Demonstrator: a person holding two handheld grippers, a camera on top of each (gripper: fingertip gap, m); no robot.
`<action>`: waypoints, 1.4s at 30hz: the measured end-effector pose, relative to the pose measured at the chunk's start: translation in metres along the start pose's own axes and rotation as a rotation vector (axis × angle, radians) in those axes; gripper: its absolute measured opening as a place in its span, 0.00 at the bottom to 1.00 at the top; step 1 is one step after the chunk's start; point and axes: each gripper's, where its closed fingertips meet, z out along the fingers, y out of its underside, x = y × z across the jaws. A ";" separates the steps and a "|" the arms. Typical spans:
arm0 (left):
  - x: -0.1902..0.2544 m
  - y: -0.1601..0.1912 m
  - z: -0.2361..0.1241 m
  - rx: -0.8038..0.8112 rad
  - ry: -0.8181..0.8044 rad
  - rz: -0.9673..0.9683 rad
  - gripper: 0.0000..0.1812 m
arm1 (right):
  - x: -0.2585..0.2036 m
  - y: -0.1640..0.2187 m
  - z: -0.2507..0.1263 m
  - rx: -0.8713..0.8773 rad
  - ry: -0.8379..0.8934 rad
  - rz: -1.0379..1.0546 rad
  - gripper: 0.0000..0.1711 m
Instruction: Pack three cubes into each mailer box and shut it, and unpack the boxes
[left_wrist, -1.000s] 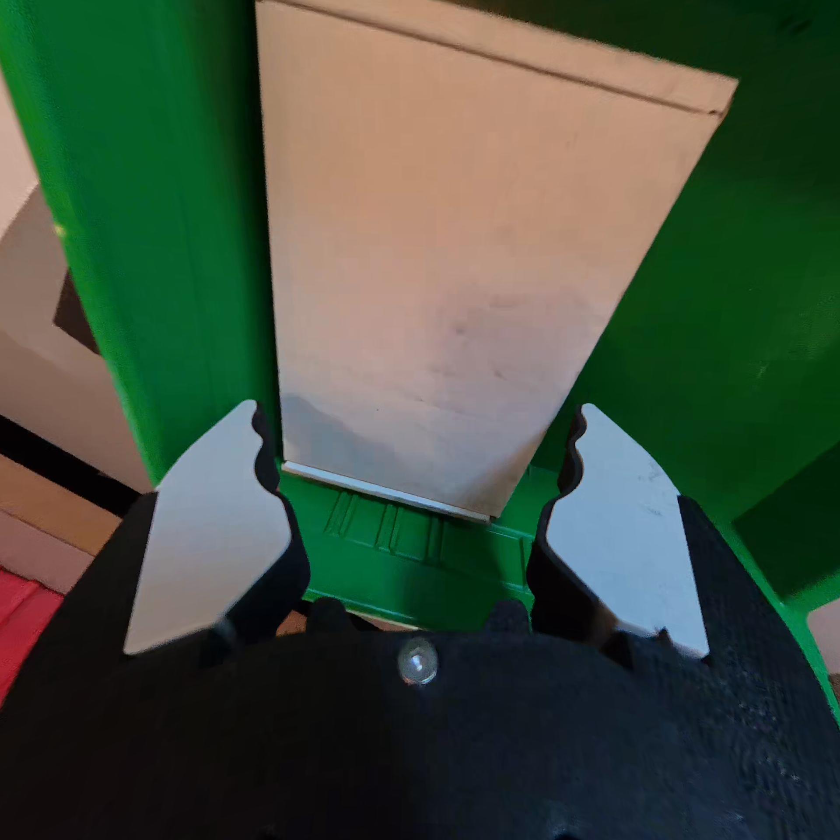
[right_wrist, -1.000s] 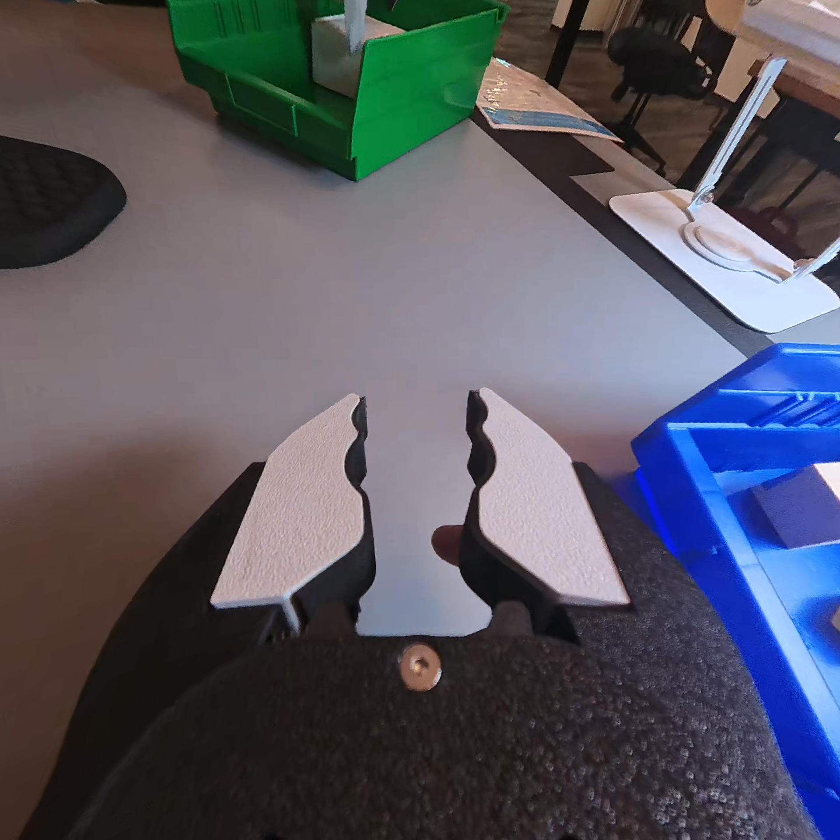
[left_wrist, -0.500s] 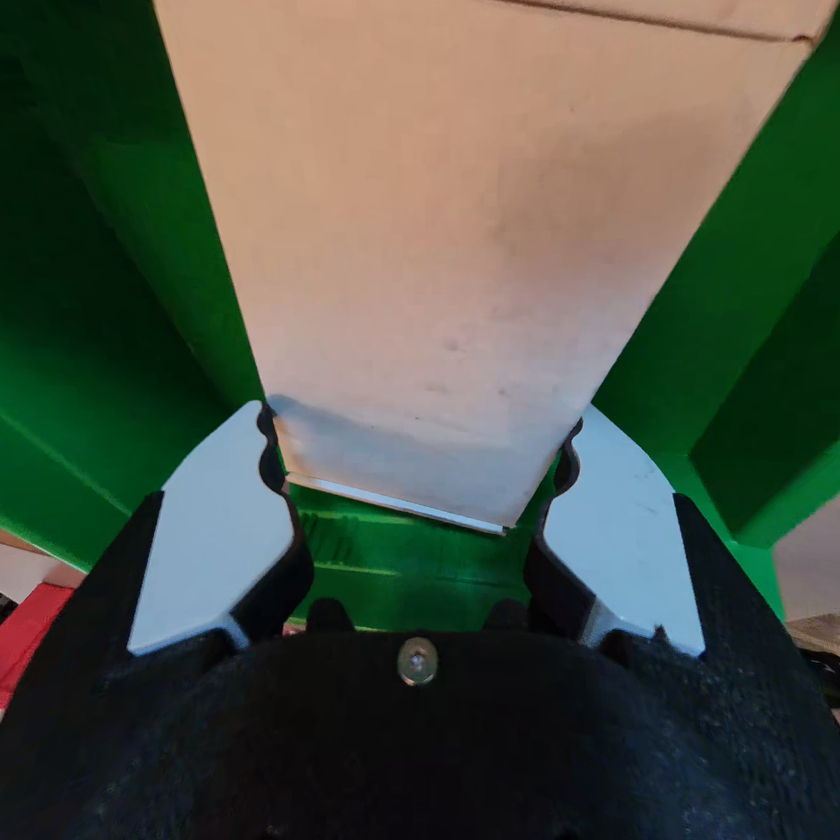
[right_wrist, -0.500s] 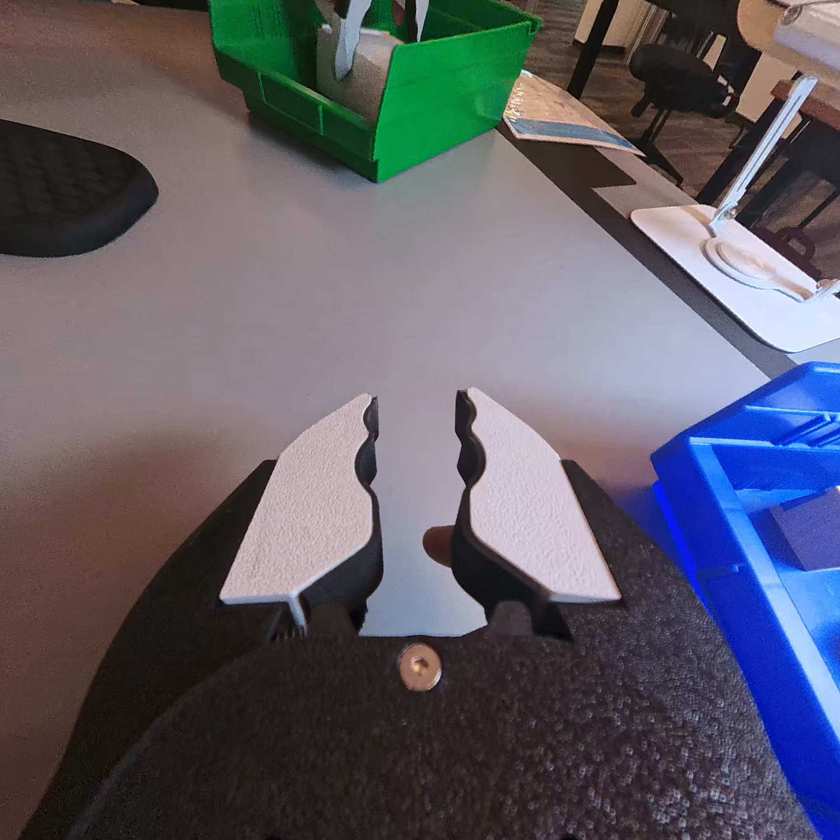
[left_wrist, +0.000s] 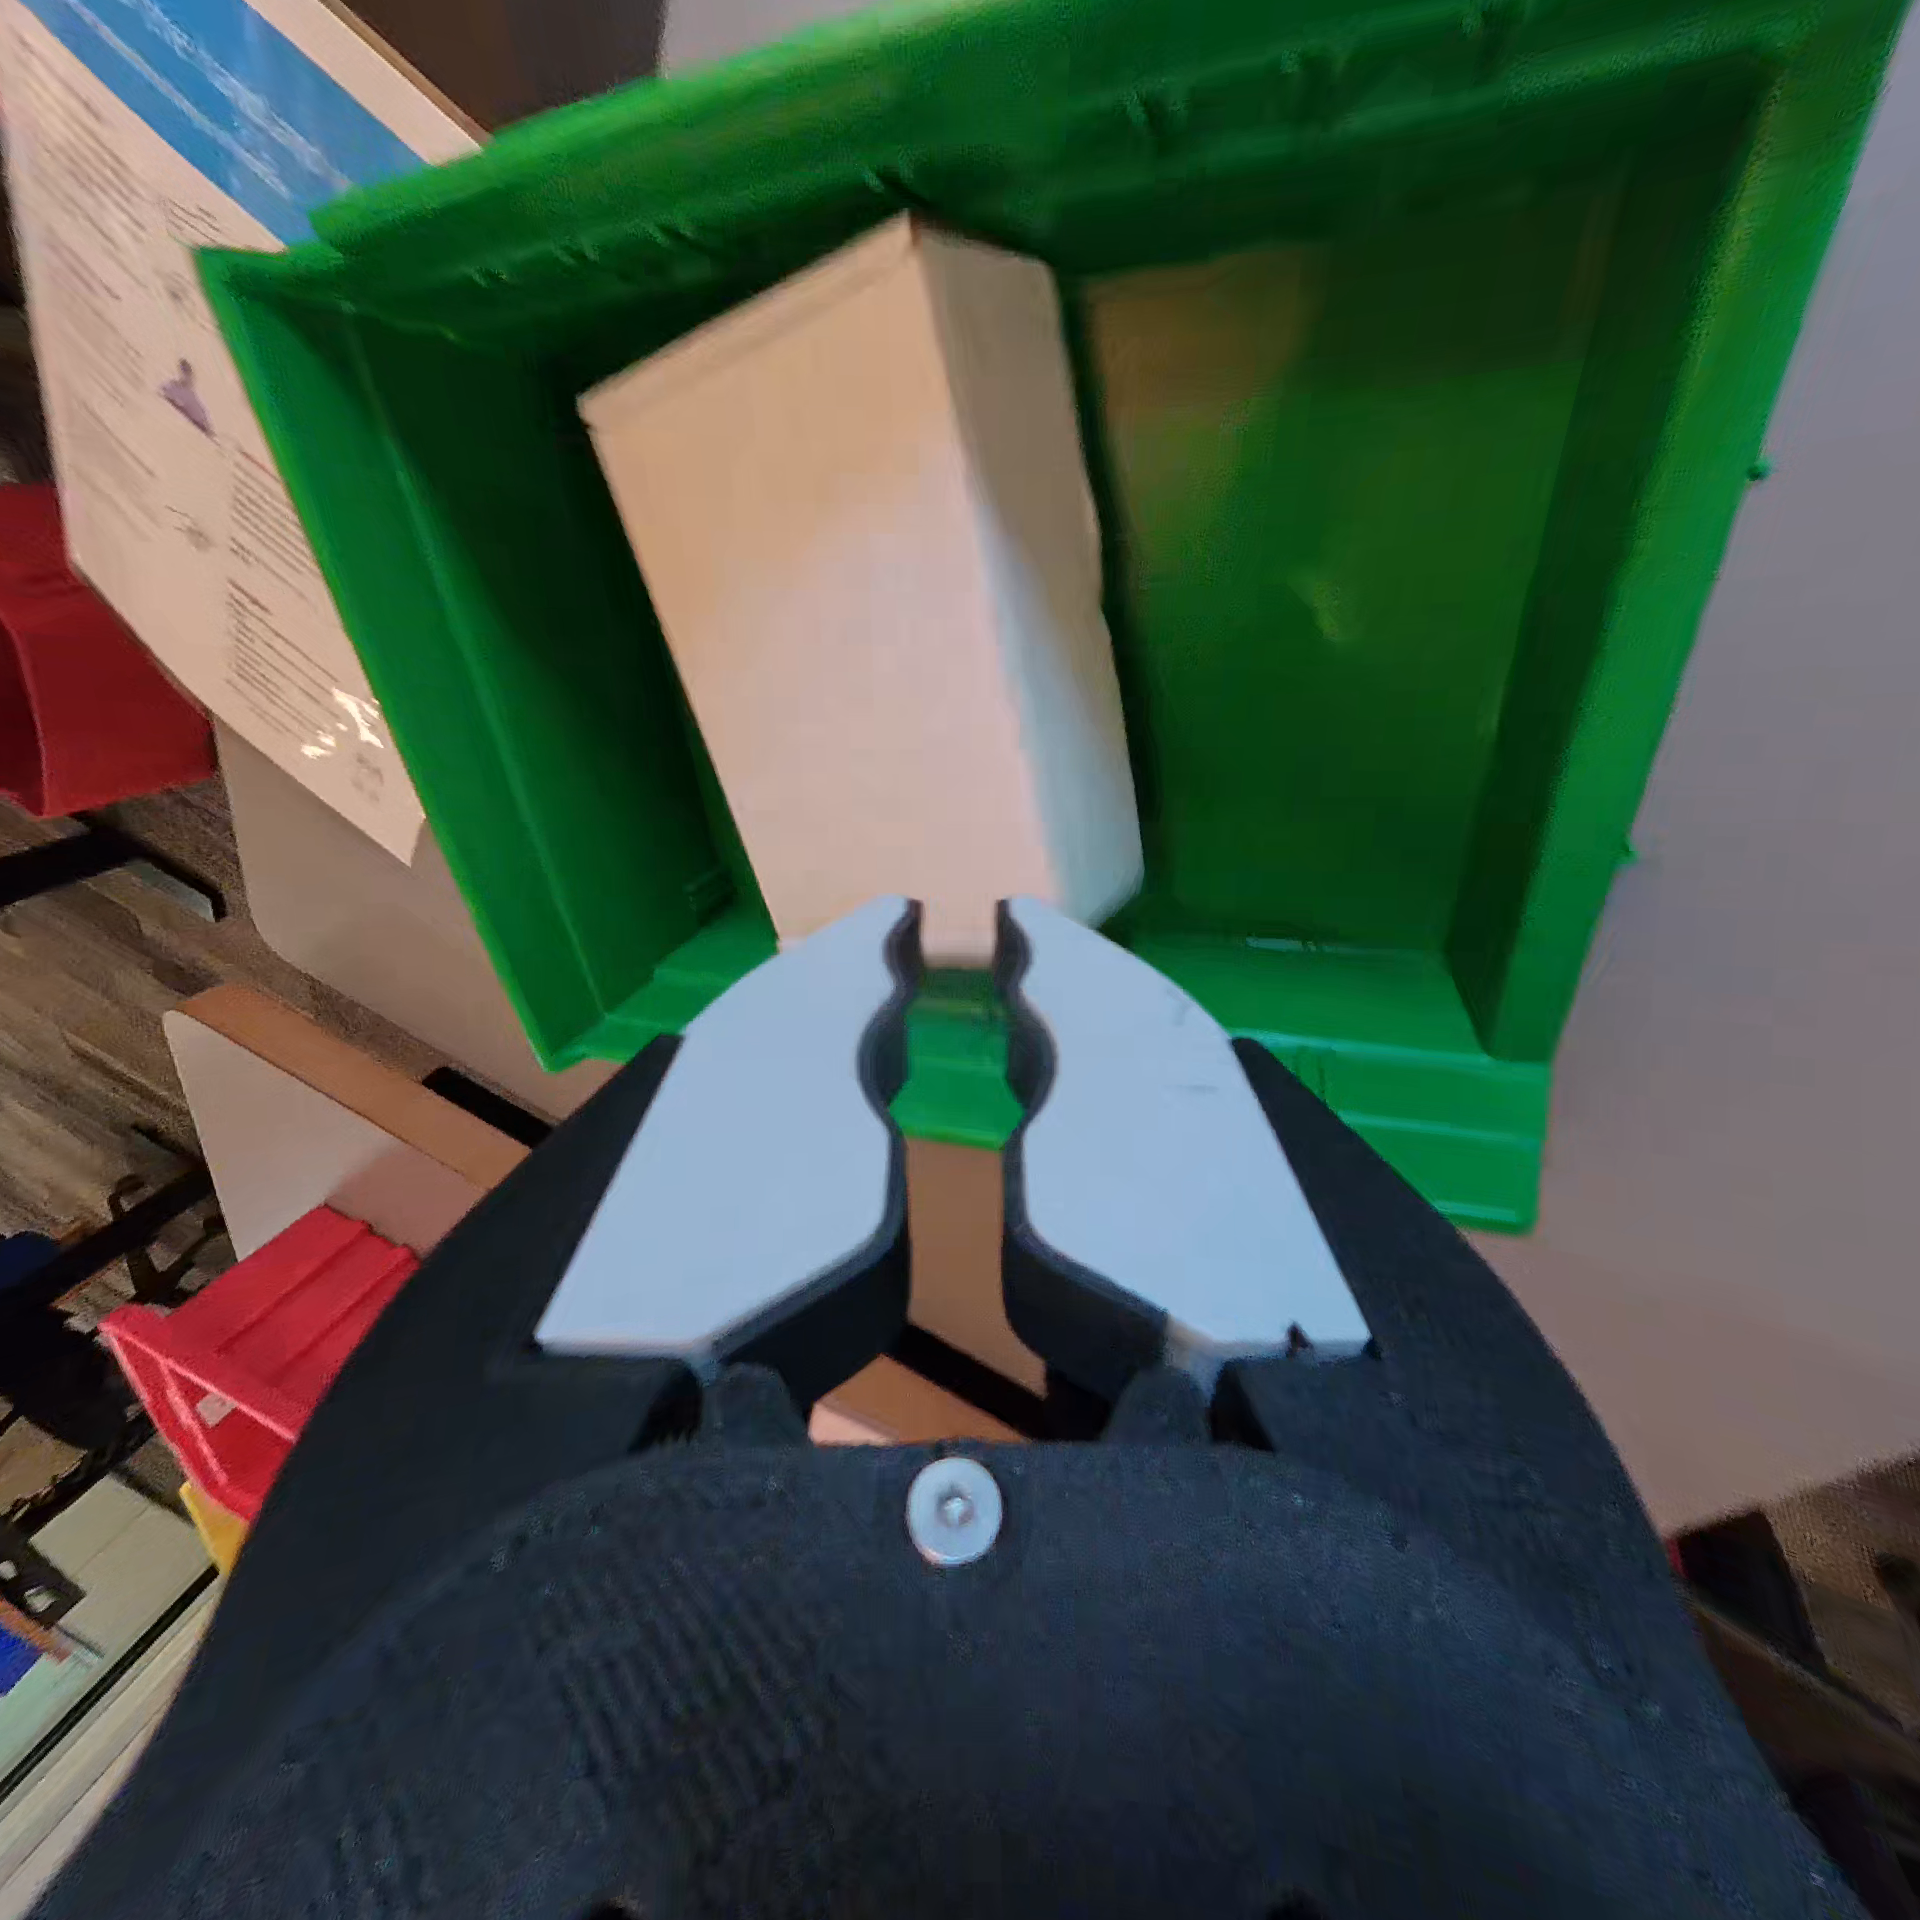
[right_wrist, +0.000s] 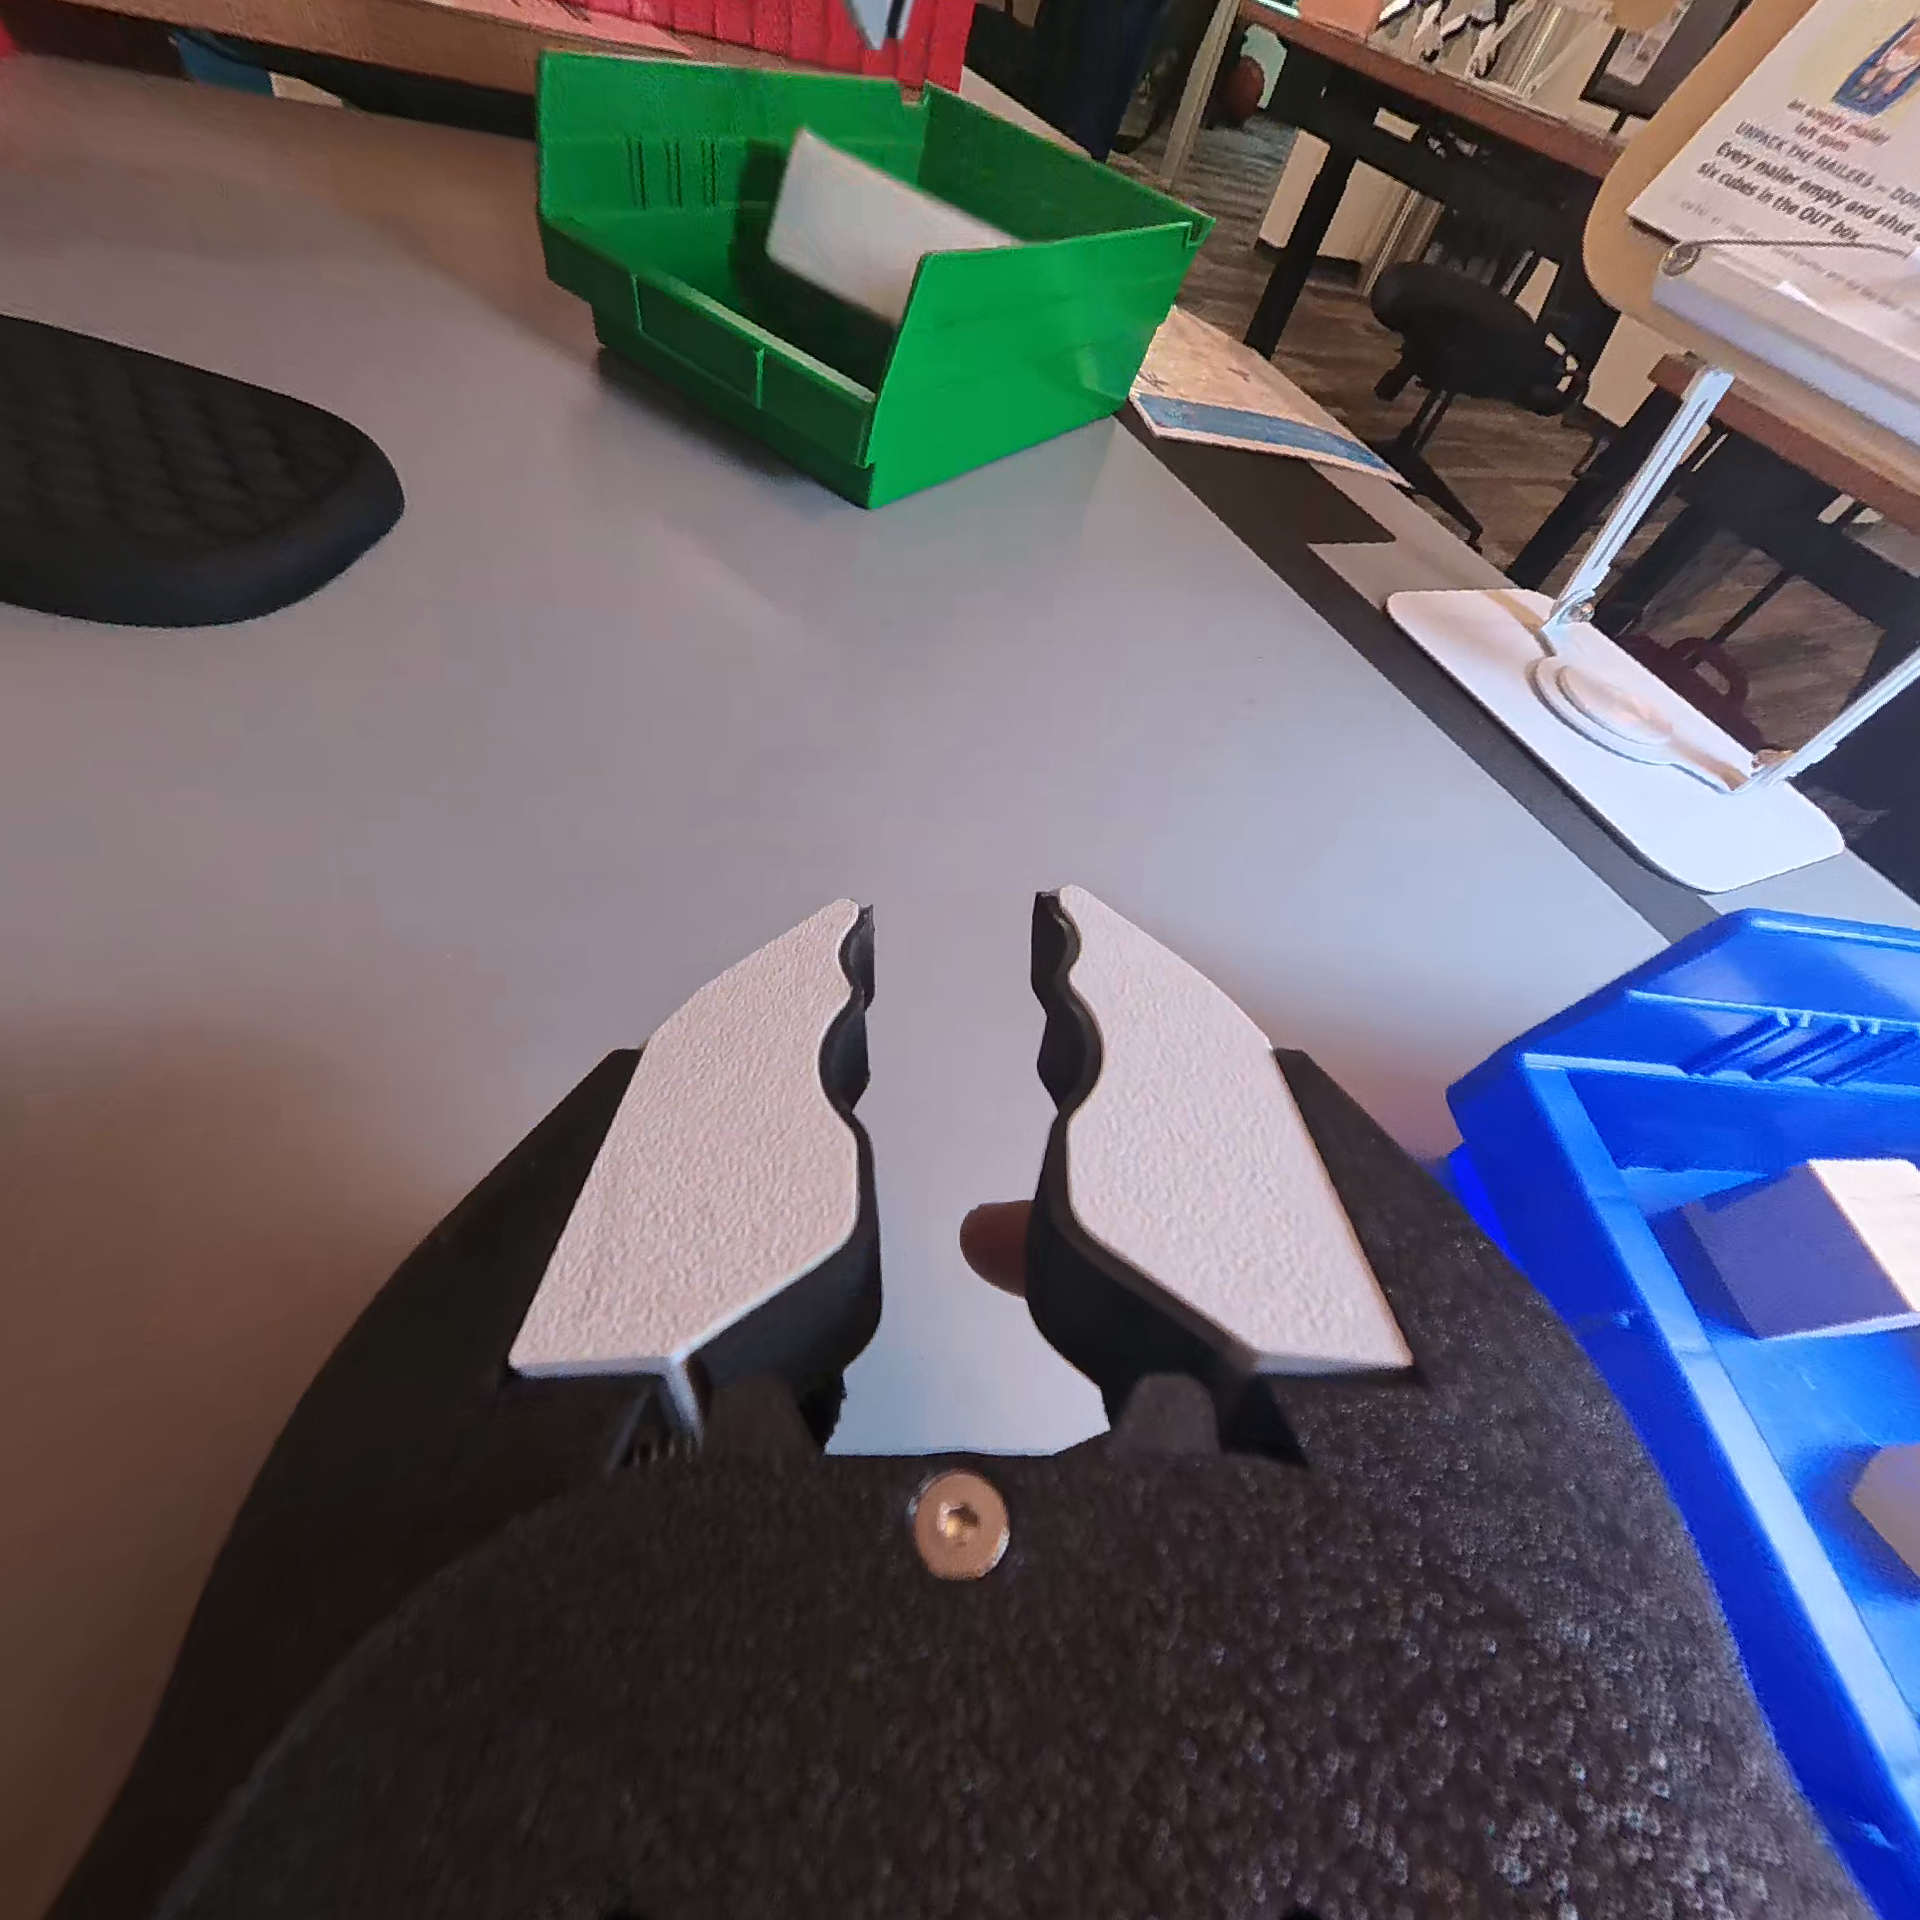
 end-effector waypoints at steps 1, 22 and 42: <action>0.002 0.005 -0.001 -0.035 -0.004 0.011 0.12 | -0.001 0.001 0.001 -0.005 0.000 -0.003 0.17; -0.012 0.005 0.124 -0.139 0.215 -0.201 0.73 | -0.005 0.025 0.013 -0.092 -0.024 0.010 0.17; 0.162 -0.114 -0.063 0.505 0.357 0.199 0.71 | -0.028 -0.052 0.014 0.166 0.112 -0.360 0.40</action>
